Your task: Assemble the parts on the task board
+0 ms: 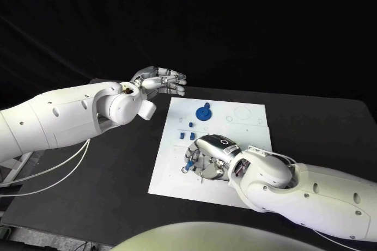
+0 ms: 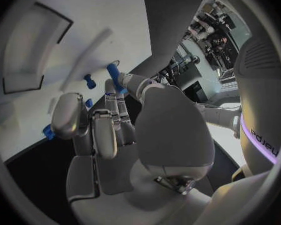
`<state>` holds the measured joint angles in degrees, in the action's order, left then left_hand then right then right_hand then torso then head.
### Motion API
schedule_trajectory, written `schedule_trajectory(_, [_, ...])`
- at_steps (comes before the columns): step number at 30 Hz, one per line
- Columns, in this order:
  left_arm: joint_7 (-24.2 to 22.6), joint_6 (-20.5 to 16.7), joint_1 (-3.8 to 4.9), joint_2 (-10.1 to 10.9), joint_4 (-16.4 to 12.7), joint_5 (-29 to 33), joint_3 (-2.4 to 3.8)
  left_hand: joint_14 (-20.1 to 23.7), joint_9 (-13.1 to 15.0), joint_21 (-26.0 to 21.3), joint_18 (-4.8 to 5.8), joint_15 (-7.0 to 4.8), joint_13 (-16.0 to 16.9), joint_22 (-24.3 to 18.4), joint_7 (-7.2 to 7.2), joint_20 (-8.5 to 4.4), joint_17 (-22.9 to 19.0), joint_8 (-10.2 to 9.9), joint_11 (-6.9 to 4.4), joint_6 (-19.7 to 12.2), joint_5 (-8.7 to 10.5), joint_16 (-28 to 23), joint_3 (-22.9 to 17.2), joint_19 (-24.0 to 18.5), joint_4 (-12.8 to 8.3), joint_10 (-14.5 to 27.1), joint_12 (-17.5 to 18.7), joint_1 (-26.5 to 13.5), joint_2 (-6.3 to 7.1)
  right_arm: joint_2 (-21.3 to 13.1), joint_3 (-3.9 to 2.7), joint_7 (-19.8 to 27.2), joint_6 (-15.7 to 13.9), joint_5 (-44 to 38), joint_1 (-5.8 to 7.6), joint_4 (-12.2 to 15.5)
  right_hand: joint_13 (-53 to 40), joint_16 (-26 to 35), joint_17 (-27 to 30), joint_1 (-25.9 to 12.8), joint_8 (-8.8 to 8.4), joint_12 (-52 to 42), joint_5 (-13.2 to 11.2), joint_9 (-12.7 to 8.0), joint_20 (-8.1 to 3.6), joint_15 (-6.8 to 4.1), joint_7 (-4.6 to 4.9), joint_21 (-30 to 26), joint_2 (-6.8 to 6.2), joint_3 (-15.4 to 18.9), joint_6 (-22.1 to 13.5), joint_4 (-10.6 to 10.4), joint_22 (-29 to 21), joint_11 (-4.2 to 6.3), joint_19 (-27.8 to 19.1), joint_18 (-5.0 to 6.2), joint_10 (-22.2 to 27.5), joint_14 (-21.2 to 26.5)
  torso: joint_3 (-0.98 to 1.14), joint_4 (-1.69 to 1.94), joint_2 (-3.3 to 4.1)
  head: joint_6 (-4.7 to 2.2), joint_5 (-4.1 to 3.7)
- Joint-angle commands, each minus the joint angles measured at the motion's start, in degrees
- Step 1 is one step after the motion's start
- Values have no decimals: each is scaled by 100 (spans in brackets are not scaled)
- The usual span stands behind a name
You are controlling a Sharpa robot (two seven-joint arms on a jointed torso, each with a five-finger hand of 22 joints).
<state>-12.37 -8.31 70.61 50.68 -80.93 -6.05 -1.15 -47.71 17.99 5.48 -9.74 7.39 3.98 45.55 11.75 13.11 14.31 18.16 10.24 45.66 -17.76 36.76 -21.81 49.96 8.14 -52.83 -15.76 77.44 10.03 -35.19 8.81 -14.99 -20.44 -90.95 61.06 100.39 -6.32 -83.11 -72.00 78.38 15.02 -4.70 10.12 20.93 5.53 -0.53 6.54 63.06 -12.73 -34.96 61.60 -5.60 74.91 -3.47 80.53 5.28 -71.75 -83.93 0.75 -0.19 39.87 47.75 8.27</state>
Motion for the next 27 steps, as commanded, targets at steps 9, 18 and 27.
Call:
schedule_trajectory(9, [-16, 60, 7, -7, -11, -7, 3, 18, 9, -29, -23, 17, 7, -8, 41, 18, 7, 1, -9, -18, -19, -34, 32, 20, -8, 44, -17, -43, -19, 48, 2, 151, 26, -100, -66, -78, -9, -14, 3, -9, 13, 29, 26, 152, -54, -40, 30, 13, 48, -34, 13, 7, 333, -3, -3, 27, -39, -249, 1, -4, 2, 24, 34])
schedule_trajectory(18, [-11, 62, 7, -6, -11, -7, 3, 20, 11, -33, -23, 18, 8, -16, 40, 19, 9, 4, -9, -19, -22, -35, 41, 21, -5, 48, -24, -44, -20, 53, 2, 164, -19, -102, -79, -40, -10, -13, 6, -8, 16, 33, 35, 159, -54, -40, 33, 10, 49, -42, 7, 19, 334, -4, -3, 27, -40, -249, -4, 0, -1, 43, 48])
schedule_trajectory(27, [3, 73, 7, -3, -11, -7, 3, 20, 11, -33, -23, 18, 8, -16, 40, 19, 9, 4, -9, -19, -22, -35, 41, 21, -5, 48, -24, -44, -20, 58, 1, 164, -116, -133, -92, 21, -12, -14, 3, -9, 21, 39, 53, 170, -55, -39, 36, 11, 50, -55, -1, 38, 336, -5, -3, 26, -41, -250, -4, 3, 4, 48, 55])
